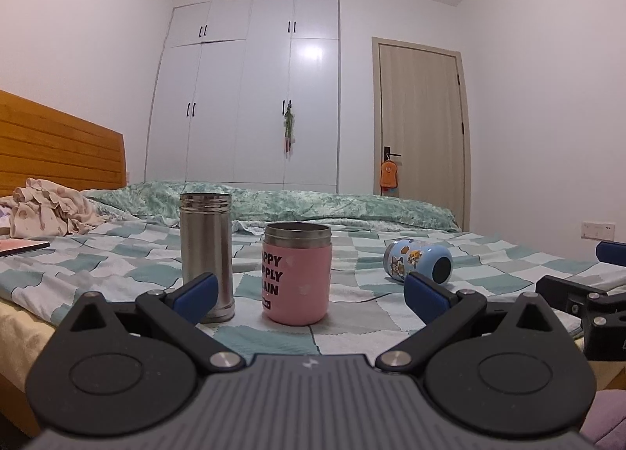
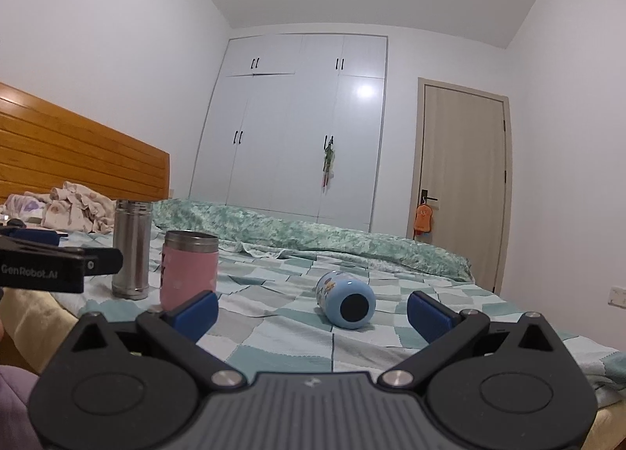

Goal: Flip cup upright

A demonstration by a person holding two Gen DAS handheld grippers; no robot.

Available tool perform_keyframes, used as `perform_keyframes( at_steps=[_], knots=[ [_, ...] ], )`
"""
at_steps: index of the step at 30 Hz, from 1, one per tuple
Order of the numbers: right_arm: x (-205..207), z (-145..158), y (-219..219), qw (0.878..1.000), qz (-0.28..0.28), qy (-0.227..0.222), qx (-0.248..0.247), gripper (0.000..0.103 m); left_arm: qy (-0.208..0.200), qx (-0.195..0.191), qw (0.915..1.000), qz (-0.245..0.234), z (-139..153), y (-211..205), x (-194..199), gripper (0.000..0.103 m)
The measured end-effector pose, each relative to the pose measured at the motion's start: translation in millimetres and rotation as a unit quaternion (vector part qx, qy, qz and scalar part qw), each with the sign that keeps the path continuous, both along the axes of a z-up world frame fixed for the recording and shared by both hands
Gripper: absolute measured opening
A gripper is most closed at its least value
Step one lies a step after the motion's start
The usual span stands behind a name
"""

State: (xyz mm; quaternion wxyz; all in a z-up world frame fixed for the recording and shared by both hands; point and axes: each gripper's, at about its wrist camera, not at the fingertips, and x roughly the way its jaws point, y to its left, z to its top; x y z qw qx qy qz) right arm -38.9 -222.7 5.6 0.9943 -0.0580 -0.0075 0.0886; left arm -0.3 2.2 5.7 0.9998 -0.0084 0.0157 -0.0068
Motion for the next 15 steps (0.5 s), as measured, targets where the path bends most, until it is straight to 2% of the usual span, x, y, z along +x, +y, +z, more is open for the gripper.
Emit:
perform_keyframes(
  at_steps=[15],
  knots=[
    [2.6, -3.3, 5.5, 1.0, -0.004, 0.0, 0.0, 0.103, -0.009, 0.006, 0.9999, -0.002, -1.6, -0.3, -3.2, 0.103]
  ],
)
